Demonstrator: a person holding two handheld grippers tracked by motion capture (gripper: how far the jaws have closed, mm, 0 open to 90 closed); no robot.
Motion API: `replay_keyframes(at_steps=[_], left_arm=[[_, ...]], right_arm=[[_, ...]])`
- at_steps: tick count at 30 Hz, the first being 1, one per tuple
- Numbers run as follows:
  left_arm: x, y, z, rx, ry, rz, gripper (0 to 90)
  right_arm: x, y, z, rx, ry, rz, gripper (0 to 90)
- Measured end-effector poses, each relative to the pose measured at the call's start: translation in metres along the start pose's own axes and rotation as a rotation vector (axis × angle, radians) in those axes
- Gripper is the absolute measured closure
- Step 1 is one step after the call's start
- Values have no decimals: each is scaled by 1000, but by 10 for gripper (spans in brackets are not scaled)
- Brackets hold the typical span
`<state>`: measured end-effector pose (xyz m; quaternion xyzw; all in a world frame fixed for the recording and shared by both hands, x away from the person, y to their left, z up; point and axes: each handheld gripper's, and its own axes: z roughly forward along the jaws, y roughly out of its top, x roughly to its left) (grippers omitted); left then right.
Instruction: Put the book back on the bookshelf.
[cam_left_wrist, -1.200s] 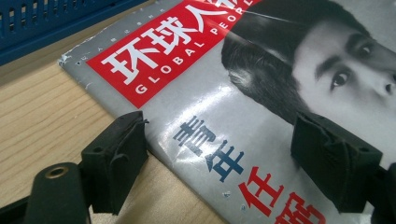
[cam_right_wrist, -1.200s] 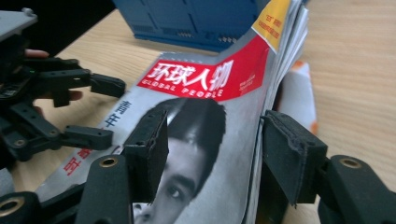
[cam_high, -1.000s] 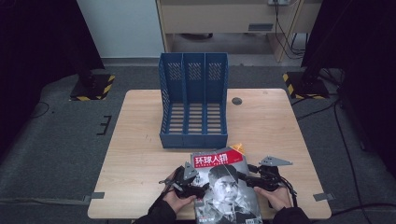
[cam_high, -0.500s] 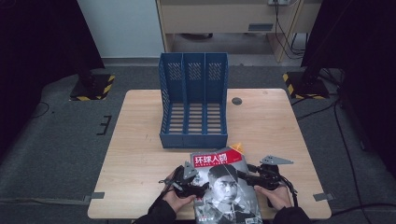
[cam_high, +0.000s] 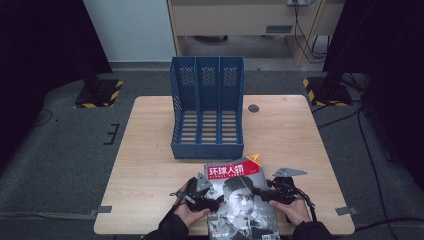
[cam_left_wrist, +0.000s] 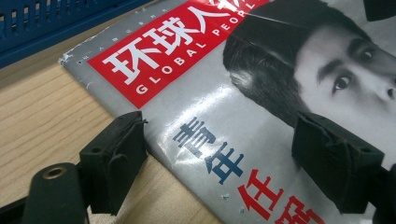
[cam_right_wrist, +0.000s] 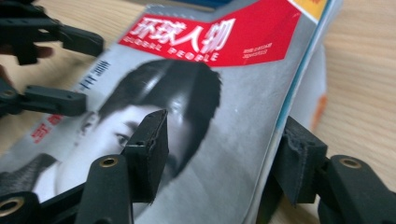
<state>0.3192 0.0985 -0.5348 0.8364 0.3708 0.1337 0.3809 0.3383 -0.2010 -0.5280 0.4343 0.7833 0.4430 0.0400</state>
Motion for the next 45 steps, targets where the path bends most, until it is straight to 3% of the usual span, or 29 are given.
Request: replay_keyframes(at_steps=[3,11,15,22,23,27,36,45], left_arm=[[0,0,0,0,1,0,167],[0,0,0,0,-1,-1,166],[1,0,0,-1,-1,-3,165],[3,0,0,-7,-12,-16,171],[4,0,-1,-12,-14,-23,180],[7,0,-3,-24,-16,-42,194],[12,1,-9,-51,-30,-75,186],[13,1,-9,-47,-44,-84,164]], right_arm=[[1,1,7,12,0,-23,409],[-3,4,8,31,-4,-5,543],[-4,5,9,51,-6,1,549],[-7,9,9,58,-18,32,716],[-7,10,7,45,-7,47,783],[-5,12,2,24,18,39,855],[0,16,-5,-31,61,11,869],[6,22,-16,-132,130,-29,871]])
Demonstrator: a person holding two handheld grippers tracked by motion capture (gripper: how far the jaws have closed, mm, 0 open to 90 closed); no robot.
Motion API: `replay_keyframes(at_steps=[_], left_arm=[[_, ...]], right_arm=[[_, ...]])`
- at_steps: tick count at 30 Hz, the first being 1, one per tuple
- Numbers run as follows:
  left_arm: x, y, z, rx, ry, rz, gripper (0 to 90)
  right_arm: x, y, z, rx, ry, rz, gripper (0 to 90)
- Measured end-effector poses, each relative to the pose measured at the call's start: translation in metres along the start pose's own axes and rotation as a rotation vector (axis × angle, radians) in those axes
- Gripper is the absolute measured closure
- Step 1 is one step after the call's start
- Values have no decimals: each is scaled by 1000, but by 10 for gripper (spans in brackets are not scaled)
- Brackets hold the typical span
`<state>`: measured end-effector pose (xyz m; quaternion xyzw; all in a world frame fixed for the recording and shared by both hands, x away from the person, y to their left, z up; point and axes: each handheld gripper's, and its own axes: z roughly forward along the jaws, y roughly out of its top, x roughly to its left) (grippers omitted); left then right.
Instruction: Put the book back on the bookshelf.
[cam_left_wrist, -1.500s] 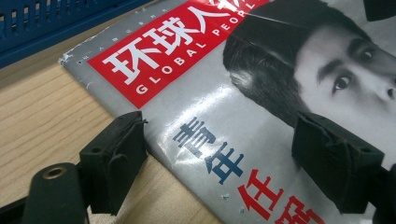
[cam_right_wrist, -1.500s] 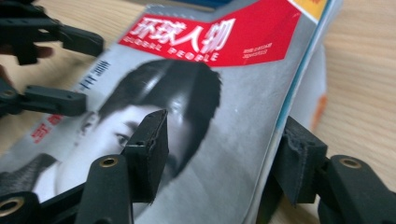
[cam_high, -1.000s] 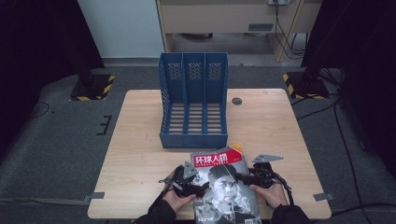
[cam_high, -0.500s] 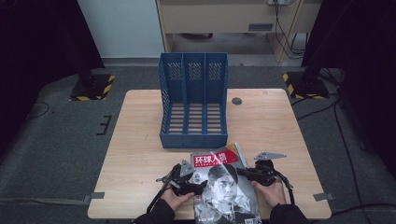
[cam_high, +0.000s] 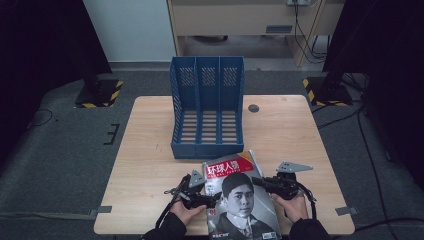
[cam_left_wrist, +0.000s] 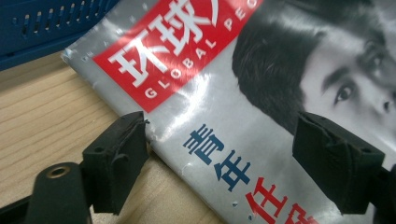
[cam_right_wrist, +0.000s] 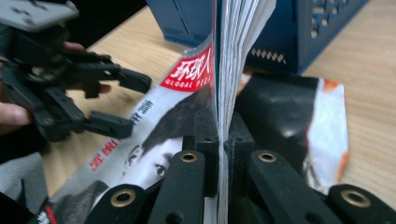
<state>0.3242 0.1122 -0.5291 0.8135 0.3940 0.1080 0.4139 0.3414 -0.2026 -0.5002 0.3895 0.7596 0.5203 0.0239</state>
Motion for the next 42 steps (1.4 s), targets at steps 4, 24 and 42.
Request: replay_keyframes(at_steps=[4,24,42], left_arm=[[2,0,-1,-4,-3,-10,151],[8,-3,4,-1,-87,-30,181],[7,-3,4,2,-75,-8,258]], right_arm=[[3,3,-5,-36,26,-10,871],[0,3,-8,-55,1,-24,870],[-5,-9,12,118,-152,7,869]])
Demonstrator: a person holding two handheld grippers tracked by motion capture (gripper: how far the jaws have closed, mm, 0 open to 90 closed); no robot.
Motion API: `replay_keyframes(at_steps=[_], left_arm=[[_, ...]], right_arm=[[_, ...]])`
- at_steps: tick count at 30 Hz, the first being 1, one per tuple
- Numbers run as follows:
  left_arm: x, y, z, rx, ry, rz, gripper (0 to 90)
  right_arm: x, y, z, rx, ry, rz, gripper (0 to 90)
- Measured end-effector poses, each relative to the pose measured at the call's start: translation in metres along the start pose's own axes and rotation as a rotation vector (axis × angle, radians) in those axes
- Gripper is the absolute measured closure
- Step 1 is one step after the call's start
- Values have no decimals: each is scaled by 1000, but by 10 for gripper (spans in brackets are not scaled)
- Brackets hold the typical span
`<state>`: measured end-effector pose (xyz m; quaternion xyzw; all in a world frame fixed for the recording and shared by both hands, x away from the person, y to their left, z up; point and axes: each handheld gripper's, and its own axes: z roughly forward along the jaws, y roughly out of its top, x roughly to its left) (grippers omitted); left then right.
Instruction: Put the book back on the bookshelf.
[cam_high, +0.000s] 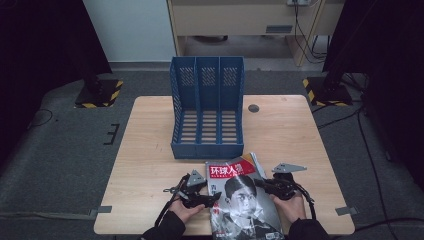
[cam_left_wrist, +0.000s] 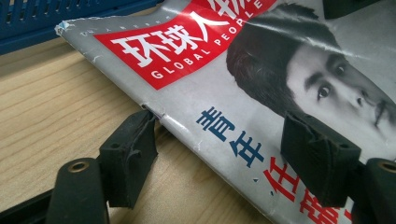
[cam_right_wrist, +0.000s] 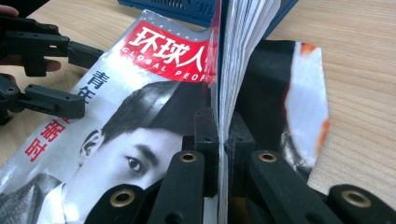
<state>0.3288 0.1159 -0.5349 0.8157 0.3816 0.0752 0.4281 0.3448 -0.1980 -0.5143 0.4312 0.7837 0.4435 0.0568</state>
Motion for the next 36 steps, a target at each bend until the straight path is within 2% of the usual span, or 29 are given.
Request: replay_keyframes(at_steps=[3,4,5,8,13,15,16,19,22,23,25,27,29,32,36], left_arm=[[0,0,0,0,6,0,251],[0,0,0,0,5,-1,228],[0,0,0,-1,6,-5,228],[1,0,0,-3,2,-13,217],[1,0,0,0,-8,-10,195],[3,0,0,-3,-18,-29,162],[5,0,0,-11,-38,-54,141],[6,0,0,-12,-52,-56,137],[2,1,2,-2,-66,-20,187],[1,1,2,2,-59,-11,175],[1,1,2,0,-56,-14,185],[2,0,1,-7,-56,-24,234],[2,0,0,-11,-55,-29,292],[-1,0,1,-11,-50,-16,355],[-1,0,1,-10,-66,-25,390]], right_arm=[[2,2,-4,-25,15,-23,871],[4,4,-8,-67,24,-38,871],[4,4,-8,-67,24,-38,871],[6,9,-18,-153,76,-49,872],[9,11,-23,-189,114,-66,873],[10,12,-26,-218,139,-75,873],[11,13,-30,-244,163,-78,873],[10,13,-31,-258,177,-73,873],[9,12,-28,-245,169,-70,872],[10,12,-26,-234,160,-67,872],[8,10,-23,-213,142,-60,871],[6,9,-20,-187,124,-48,870],[5,6,-15,-141,89,-39,869],[6,2,-3,-28,12,-73,866],[5,2,-2,-29,28,-63,864]])
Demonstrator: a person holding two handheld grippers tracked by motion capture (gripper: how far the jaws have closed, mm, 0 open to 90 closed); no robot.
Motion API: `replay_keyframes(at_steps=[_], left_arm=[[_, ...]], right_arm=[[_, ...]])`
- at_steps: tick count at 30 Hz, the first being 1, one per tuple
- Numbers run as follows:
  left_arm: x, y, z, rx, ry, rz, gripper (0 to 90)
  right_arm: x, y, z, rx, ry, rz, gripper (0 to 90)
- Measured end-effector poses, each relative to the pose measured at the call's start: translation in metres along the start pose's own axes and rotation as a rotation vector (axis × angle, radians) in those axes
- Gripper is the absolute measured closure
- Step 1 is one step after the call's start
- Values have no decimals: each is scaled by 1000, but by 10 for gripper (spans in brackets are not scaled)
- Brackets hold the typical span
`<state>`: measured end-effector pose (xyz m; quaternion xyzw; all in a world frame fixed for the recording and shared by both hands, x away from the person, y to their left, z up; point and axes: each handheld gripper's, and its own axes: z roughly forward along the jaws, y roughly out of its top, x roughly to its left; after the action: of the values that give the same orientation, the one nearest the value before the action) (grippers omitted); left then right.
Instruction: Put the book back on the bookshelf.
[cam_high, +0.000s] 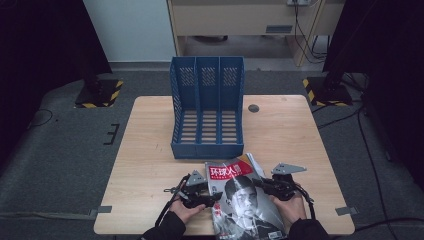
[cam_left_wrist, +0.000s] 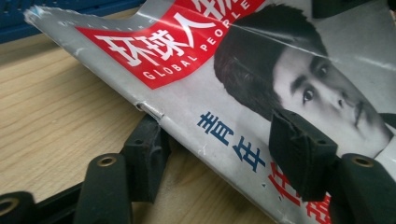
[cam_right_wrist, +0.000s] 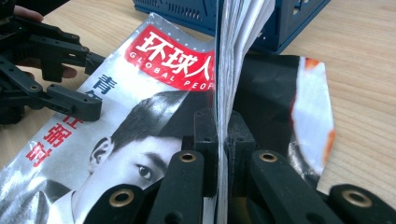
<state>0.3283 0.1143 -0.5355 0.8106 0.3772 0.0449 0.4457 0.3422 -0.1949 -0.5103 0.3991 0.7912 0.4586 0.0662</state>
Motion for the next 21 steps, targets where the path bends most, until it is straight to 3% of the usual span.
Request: replay_keyframes(at_steps=[5,8,15,18,21], left_arm=[[-2,0,1,6,-25,-15,428],[-3,-1,1,2,-15,-35,463],[-2,-3,0,-9,-16,-56,510],[-1,-3,-1,-6,-21,-76,528],[-1,-2,-1,-3,-23,-90,538]], right_arm=[[2,-1,4,15,12,-5,863],[4,-1,5,22,11,-15,850],[0,0,2,31,-62,-17,566],[-3,-2,1,68,-113,-12,473],[-3,-2,2,79,-128,-20,442]])
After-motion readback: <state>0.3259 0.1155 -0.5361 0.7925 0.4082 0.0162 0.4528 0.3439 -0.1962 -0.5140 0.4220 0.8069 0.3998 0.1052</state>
